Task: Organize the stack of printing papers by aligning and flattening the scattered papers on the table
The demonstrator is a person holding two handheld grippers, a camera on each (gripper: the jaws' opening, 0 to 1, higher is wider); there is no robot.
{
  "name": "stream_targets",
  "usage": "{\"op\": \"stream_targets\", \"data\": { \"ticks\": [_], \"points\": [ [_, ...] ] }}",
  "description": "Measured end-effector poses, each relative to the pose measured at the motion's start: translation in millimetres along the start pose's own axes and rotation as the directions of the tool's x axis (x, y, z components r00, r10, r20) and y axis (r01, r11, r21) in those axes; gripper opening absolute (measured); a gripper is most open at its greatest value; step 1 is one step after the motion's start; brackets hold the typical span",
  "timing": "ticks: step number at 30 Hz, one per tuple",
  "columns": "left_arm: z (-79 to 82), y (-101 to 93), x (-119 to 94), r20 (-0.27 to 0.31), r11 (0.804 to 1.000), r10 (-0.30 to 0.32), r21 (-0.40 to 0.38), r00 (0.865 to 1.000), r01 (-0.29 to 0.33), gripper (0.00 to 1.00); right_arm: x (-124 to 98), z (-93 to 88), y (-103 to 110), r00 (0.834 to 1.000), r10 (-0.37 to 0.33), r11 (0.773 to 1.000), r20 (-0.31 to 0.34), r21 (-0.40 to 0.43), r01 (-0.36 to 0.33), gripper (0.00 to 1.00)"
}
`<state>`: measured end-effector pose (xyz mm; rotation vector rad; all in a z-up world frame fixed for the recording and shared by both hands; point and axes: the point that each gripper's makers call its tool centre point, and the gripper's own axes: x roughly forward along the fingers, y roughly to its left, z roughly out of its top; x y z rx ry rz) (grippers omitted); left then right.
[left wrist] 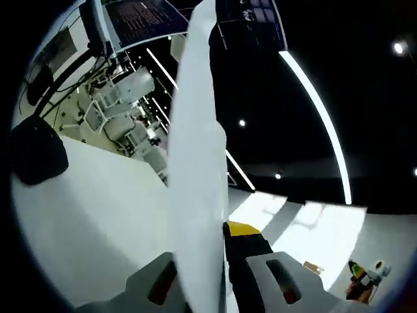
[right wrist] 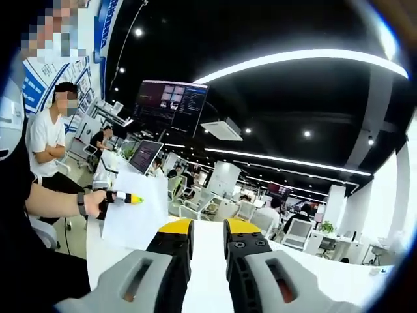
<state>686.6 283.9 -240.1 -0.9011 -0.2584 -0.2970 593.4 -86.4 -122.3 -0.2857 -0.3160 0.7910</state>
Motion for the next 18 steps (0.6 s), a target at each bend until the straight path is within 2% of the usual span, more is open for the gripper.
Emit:
{"op": "stream_targets", "data": {
  "ticks": [4, 9, 18],
  "points": [
    [-0.5, 2.0, -1.4, 0.011, 1.000, 0.003, -0.002, 1.000, -0.003, 0.06, -2.0, -1.7, -2.2, 1.000, -0.002, 1.000, -0.001, 0.018, 0.002, 0.20],
    [-5.6, 5.6, -1.8, -0.001, 0.999, 0.020, 0.047, 1.000, -0.020, 0.06, -4.3, -8.5, -7.2, 1.000, -0.025, 0.999, -0.017, 0.021, 0.026, 0.26],
    [-8.0, 5.7, -2.8, -0.007, 0.995, 0.017, 0.096, 1.000, -0.016, 0.06, -11.6, -20.1, -21.8, 0.997, -0.069, 0.996, -0.037, 0.053, 0.071, 0.29]
  ]
}}
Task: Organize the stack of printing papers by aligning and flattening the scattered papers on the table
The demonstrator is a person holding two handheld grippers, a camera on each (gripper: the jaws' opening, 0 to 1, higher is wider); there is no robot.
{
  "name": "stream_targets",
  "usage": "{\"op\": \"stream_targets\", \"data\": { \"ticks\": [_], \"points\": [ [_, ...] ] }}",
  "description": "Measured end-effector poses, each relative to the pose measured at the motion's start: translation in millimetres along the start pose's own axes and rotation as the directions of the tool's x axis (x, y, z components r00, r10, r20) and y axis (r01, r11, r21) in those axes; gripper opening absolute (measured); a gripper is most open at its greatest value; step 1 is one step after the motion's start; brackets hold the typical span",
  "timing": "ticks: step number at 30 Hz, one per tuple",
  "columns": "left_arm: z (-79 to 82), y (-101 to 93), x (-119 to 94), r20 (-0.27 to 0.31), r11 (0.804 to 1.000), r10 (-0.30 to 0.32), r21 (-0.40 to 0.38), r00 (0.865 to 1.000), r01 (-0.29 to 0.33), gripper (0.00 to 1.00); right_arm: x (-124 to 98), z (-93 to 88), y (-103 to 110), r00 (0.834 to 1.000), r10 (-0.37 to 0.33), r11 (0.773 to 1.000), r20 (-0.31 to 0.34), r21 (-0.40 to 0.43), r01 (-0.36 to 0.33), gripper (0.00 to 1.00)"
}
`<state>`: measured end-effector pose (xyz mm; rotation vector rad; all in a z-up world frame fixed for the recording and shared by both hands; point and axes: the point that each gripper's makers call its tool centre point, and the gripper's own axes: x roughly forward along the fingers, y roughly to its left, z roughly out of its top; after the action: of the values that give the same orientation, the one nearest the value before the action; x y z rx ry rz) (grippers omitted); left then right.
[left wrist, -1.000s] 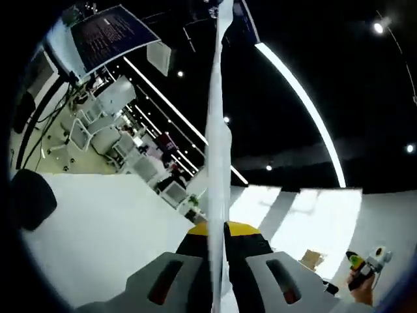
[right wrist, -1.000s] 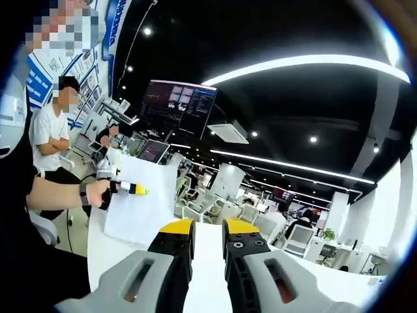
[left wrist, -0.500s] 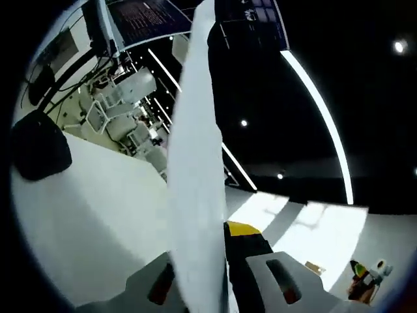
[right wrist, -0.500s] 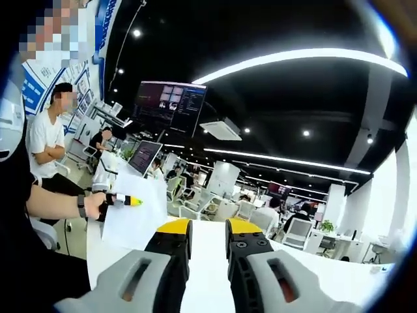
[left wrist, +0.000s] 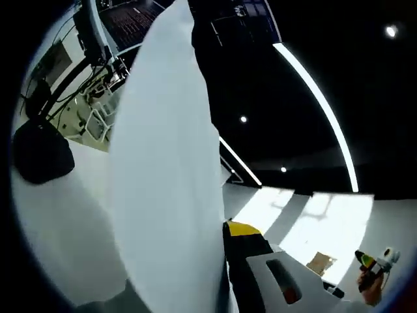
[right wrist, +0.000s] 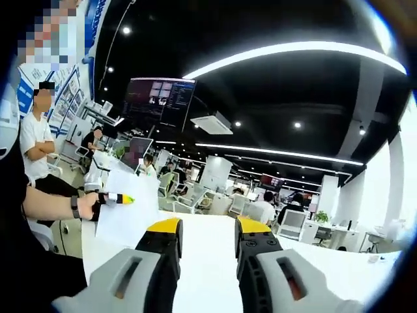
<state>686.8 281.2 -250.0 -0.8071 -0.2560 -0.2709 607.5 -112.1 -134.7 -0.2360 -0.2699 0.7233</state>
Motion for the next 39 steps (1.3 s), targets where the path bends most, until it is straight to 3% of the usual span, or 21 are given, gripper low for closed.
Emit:
{"op": "stream_targets", "data": {
  "ticks": [22, 39],
  "points": [
    [-1.0, -2.6, -4.0, 0.013, 0.999, -0.001, 0.040, 1.000, 0.000, 0.07, -3.3, -30.7, -18.4, 0.996, -0.061, 0.996, -0.065, 0.068, 0.065, 0.39],
    [-0.5, -3.3, -5.7, 0.015, 0.998, -0.007, 0.056, 1.000, 0.006, 0.07, -0.3, -57.8, -33.2, 0.992, -0.092, 0.984, -0.090, 0.146, 0.105, 0.67]
  ]
}}
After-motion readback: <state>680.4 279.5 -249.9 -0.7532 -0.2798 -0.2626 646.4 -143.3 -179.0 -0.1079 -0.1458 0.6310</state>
